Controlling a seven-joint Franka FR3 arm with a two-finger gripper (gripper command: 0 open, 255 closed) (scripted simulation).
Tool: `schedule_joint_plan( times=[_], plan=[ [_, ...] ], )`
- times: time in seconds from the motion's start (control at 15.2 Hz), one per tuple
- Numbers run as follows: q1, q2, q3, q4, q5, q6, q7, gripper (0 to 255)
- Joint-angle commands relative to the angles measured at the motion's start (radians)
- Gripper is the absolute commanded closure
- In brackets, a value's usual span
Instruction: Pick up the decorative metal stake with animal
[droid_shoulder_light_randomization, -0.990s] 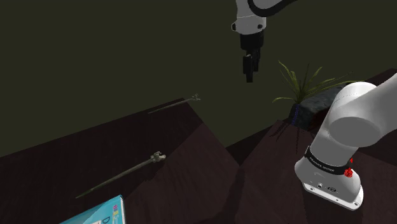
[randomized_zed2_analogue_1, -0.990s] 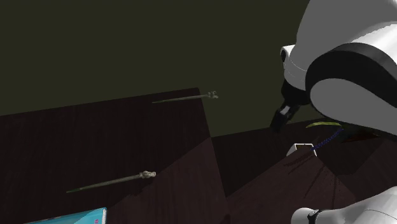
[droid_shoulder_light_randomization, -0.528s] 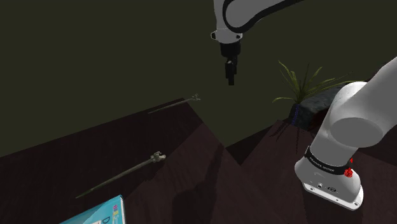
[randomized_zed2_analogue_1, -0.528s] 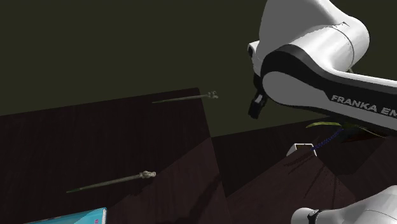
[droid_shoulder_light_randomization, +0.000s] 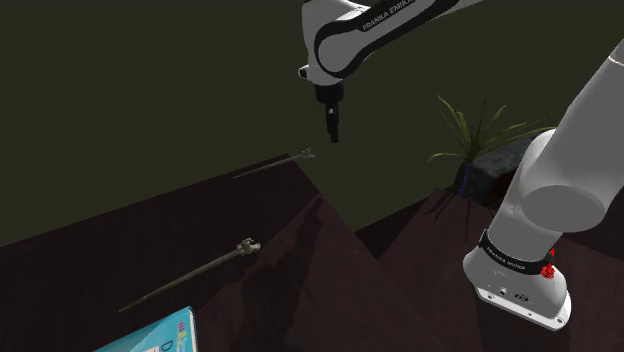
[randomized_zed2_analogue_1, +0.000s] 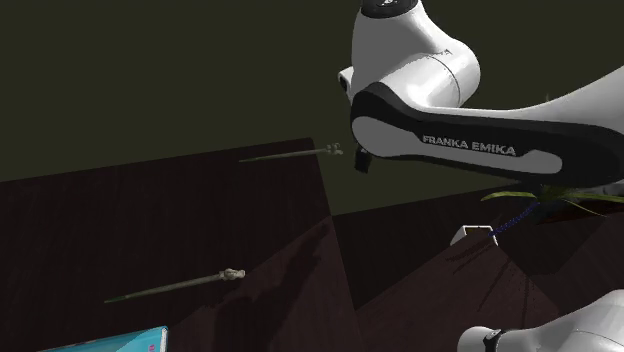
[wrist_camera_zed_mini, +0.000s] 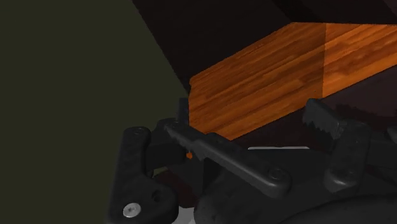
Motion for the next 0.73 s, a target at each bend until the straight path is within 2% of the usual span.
schedule_joint_plan(
  times=[0.0, 0.66],
  plan=[
    [0.008, 0.077, 0.006, 0.053, -0.01, 0.04, -0.036, 0],
    [0.053, 0.399, 0.051, 0.336, -0.069, 0.15, -0.19, 0]
  ],
)
